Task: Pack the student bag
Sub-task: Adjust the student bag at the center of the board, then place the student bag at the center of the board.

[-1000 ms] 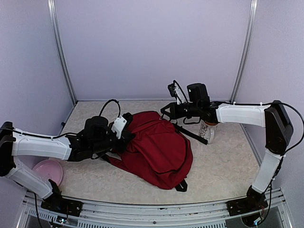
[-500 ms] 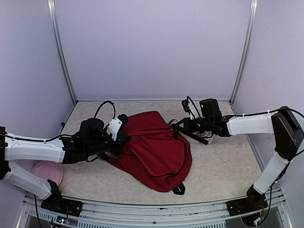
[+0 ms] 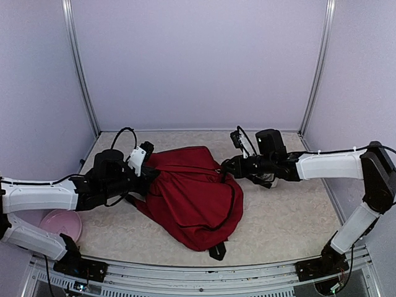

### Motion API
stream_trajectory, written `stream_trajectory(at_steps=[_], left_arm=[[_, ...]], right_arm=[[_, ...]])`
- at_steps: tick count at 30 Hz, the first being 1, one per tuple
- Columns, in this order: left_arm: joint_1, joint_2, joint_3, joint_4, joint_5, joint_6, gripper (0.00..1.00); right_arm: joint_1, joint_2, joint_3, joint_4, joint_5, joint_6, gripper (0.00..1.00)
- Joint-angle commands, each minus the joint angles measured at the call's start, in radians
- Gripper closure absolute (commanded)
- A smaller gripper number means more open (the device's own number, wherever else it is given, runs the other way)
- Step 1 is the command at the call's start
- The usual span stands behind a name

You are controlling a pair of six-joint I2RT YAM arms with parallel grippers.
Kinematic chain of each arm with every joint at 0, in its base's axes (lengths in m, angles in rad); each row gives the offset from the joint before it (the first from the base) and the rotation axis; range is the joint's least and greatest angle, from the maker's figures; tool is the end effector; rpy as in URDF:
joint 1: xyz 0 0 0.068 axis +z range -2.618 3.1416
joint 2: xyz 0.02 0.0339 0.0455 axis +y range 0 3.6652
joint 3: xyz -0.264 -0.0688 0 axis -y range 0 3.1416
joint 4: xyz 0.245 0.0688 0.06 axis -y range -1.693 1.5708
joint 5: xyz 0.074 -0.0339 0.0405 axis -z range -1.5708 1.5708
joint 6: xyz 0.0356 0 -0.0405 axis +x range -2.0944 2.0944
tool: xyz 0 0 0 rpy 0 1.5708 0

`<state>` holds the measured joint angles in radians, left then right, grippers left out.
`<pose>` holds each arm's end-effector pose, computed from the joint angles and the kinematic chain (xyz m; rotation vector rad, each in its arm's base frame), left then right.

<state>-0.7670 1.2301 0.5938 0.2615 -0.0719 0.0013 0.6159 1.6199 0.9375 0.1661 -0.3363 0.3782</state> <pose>0.1936 -0.1830 0.2249 0.6933 1.8438 -0.4354 0.2826 0.2144 0.2161 -0.4744 2.1479 0.9343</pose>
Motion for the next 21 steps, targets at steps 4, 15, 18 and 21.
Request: stream_trajectory(at_steps=[4,15,18,21], left_arm=[[0.089,-0.105,-0.009,0.062,-0.044,-0.013,1.00],[0.026,-0.078,0.001,-0.061,-0.043,-0.051,0.82],[-0.016,-0.087,0.022,-0.124,-0.034,-0.044,0.12],[-0.031,-0.112,0.096,-0.267,0.078,-0.054,0.01]], right_arm=[[0.142,-0.191,0.032,-0.195,0.202,-0.019,1.00],[0.148,-0.185,-0.019,-0.223,0.287,0.018,0.96],[0.143,-0.193,0.033,-0.290,0.331,0.010,0.55],[0.121,-0.241,0.074,-0.327,0.350,-0.006,0.25]])
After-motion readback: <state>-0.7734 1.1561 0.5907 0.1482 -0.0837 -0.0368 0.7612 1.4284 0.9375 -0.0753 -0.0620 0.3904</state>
